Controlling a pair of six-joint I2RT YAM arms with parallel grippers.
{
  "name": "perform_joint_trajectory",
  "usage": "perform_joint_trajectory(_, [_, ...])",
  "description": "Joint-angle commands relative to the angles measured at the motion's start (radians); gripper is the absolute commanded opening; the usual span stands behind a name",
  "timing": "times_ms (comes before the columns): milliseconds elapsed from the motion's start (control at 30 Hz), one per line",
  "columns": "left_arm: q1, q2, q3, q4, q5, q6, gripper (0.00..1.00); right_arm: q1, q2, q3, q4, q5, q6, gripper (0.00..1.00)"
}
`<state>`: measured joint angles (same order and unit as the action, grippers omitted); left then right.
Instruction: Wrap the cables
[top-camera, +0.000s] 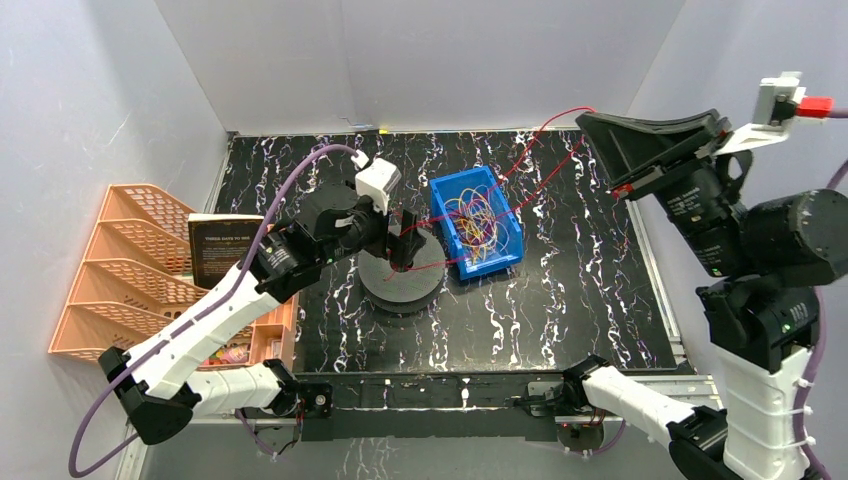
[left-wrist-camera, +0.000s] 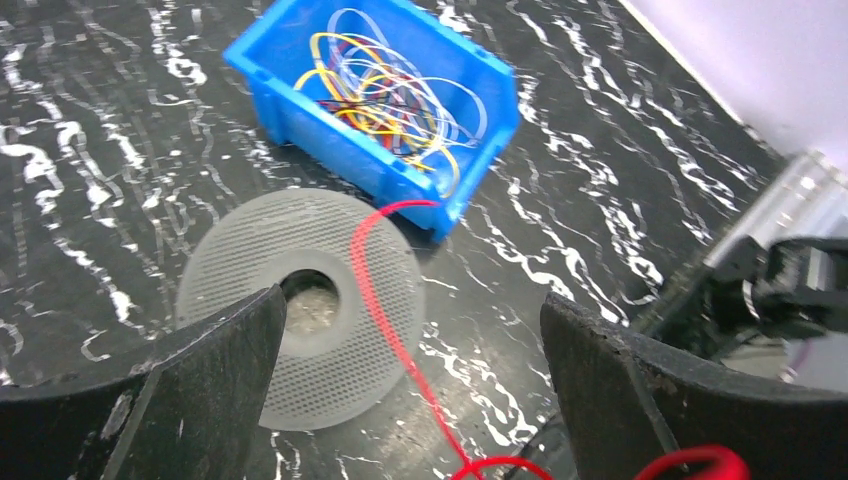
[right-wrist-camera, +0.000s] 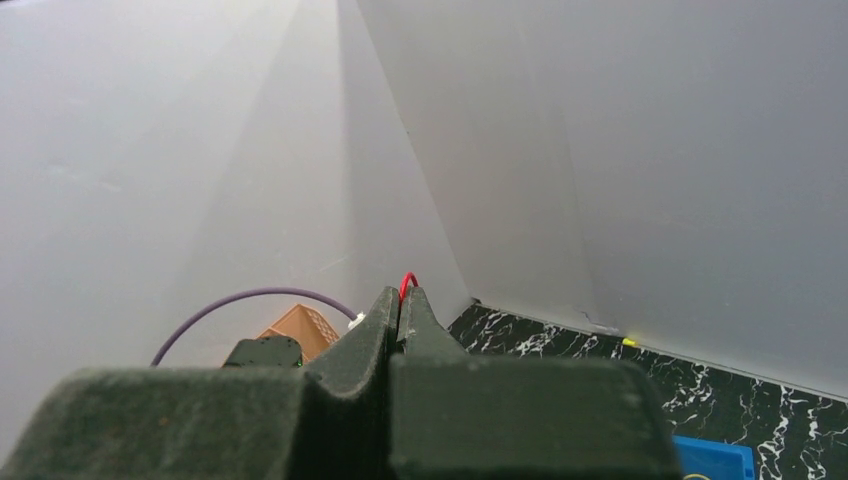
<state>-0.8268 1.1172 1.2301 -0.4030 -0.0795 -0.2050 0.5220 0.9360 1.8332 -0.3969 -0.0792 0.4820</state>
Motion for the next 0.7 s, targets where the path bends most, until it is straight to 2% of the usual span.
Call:
perform_joint_trajectory(0, [0.003,-0.035,0.019,-0.017,0.177,-0.02,0.98,0.001,0.018,-0.073,0.096,-0.079,0.001,0.0])
perform_joint_trajectory(233, [0.003,-0.006,0.077,-0.001,0.17,-0.142,0.98,0.001,0.053,-0.156,0.111,-0.188,0.01,0.0])
perform_joint_trajectory(367, [0.003,-0.015,0.098,0.011,0.112,-0.17,0.98,0.001,0.063,-0.187,0.075,-0.202,-0.015,0.0])
perform_joint_trajectory(433, [0.004,-0.025,0.106,-0.01,0.018,-0.143,0.98,0.001,0.052,-0.189,0.066,-0.182,-0.025,0.0])
perform_joint_trajectory(500, [0.004,-0.026,0.11,-0.072,-0.168,-0.107,0.98,0.0,0.034,-0.154,0.051,-0.152,-0.045,0.0])
perform_joint_trajectory(667, [0.01,-0.004,0.079,-0.17,-0.547,-0.049,0.98,0.001,0.038,0.06,-0.046,-0.036,-0.117,0.0])
